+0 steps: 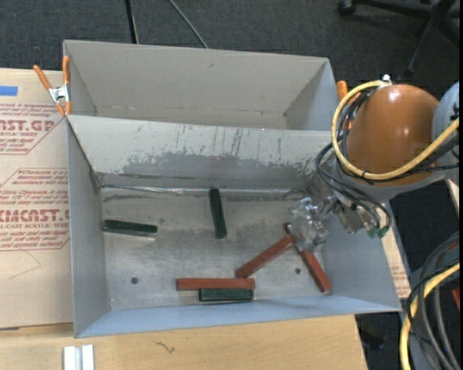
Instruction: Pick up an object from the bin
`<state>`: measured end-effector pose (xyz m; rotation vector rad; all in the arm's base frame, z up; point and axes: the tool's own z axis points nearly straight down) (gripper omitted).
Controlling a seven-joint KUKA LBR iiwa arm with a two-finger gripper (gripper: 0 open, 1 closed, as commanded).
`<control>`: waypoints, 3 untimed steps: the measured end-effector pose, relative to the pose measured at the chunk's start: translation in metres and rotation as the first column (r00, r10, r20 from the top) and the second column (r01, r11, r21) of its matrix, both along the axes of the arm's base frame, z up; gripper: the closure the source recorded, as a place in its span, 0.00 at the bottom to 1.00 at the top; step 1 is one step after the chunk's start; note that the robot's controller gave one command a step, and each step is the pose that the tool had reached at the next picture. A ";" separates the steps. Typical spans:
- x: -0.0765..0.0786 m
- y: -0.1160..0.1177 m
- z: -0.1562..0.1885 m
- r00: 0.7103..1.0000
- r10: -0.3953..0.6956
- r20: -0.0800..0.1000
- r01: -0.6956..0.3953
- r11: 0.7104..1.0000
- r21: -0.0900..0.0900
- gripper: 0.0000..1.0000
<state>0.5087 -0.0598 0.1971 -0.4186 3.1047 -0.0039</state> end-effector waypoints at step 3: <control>0.035 -0.006 -0.068 0.867 0.498 -0.011 -0.498 0.867 0.004 1.00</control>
Offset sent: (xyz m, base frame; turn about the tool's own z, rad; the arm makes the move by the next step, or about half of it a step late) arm 0.0487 0.0057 -0.0678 -0.1186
